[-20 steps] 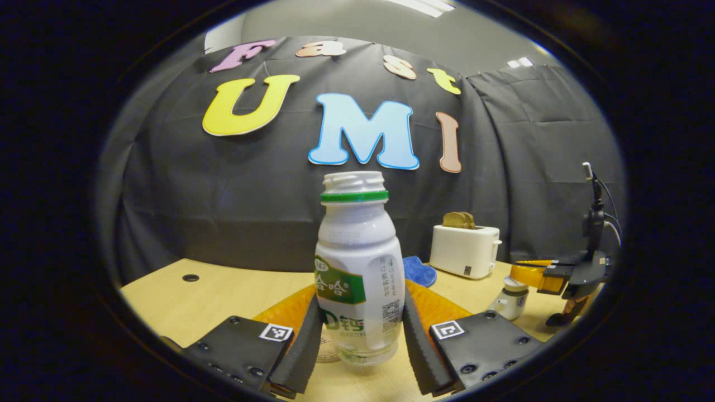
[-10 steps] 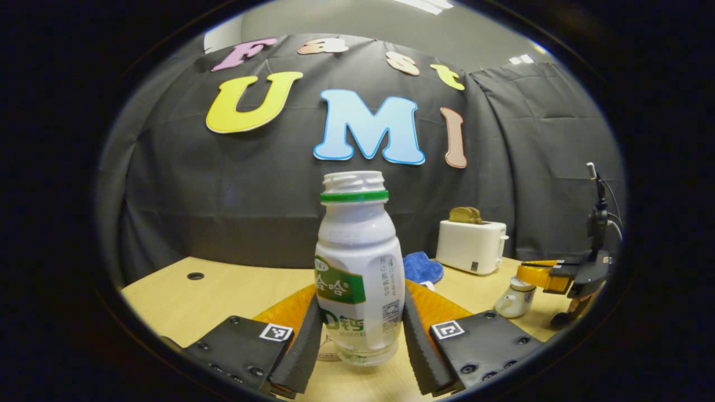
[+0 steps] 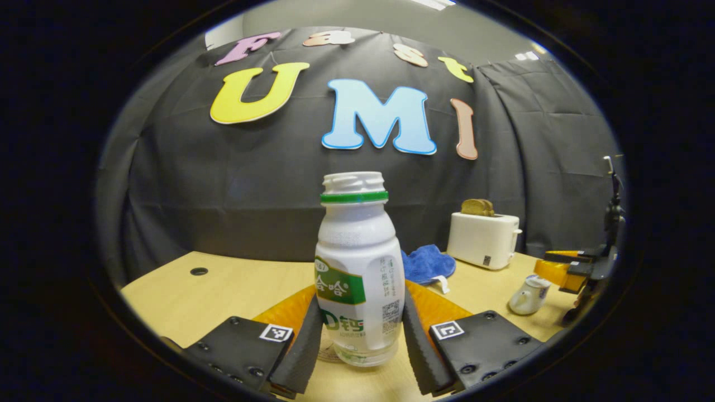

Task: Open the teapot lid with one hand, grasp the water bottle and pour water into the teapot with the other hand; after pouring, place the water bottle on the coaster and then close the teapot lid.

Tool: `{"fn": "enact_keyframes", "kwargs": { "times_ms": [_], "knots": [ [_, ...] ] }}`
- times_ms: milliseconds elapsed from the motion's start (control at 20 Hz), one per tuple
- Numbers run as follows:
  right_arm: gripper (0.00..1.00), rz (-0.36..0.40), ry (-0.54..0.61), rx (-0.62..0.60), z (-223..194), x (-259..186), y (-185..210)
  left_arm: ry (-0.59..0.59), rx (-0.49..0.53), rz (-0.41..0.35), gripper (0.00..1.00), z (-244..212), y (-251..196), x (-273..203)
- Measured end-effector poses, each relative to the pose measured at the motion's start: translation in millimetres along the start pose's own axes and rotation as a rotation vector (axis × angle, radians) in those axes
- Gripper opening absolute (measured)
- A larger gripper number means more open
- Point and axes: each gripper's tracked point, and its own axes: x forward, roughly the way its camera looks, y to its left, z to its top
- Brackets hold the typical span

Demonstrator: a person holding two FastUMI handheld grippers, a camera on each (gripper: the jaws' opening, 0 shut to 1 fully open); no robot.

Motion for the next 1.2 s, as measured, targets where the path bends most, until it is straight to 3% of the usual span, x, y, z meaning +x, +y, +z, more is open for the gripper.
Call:
{"fn": "enact_keyframes", "kwargs": {
  "times_ms": [50, 450, 500, 650, 700, 850, 950, 1000, 1200],
  "knots": [
    [0.52, 0.000, -0.013, -0.005, 3, -2, 0, 0.009, -0.018, 0.002, 0.81, -1, 5, 6],
    [0.53, 0.005, -0.029, -0.051, 6, -5, 6, 0.064, 0.060, 0.046, 0.80, -18, 33, 43],
    [0.53, -0.002, -0.035, -0.062, 8, -6, 5, 0.079, 0.051, 0.048, 0.75, -24, 35, 45],
    [0.53, 0.001, -0.048, -0.072, 10, -7, 8, 0.100, 0.043, 0.050, 0.81, -35, 36, 50],
    [0.53, 0.003, -0.049, -0.074, 10, -7, 8, 0.101, 0.046, 0.049, 0.70, -35, 36, 50],
    [0.53, 0.007, -0.044, -0.075, 8, -7, 9, 0.100, 0.054, 0.041, 0.70, -35, 33, 52],
    [0.53, 0.014, -0.044, -0.073, 8, -7, 11, 0.104, 0.062, 0.037, 0.81, -36, 32, 52],
    [0.53, 0.017, -0.044, -0.070, 8, -7, 12, 0.106, 0.059, 0.035, 0.74, -35, 32, 51],
    [0.53, 0.027, -0.042, -0.067, 8, -8, 15, 0.079, 0.053, 0.063, 0.90, -25, 36, 43]
  ]
}}
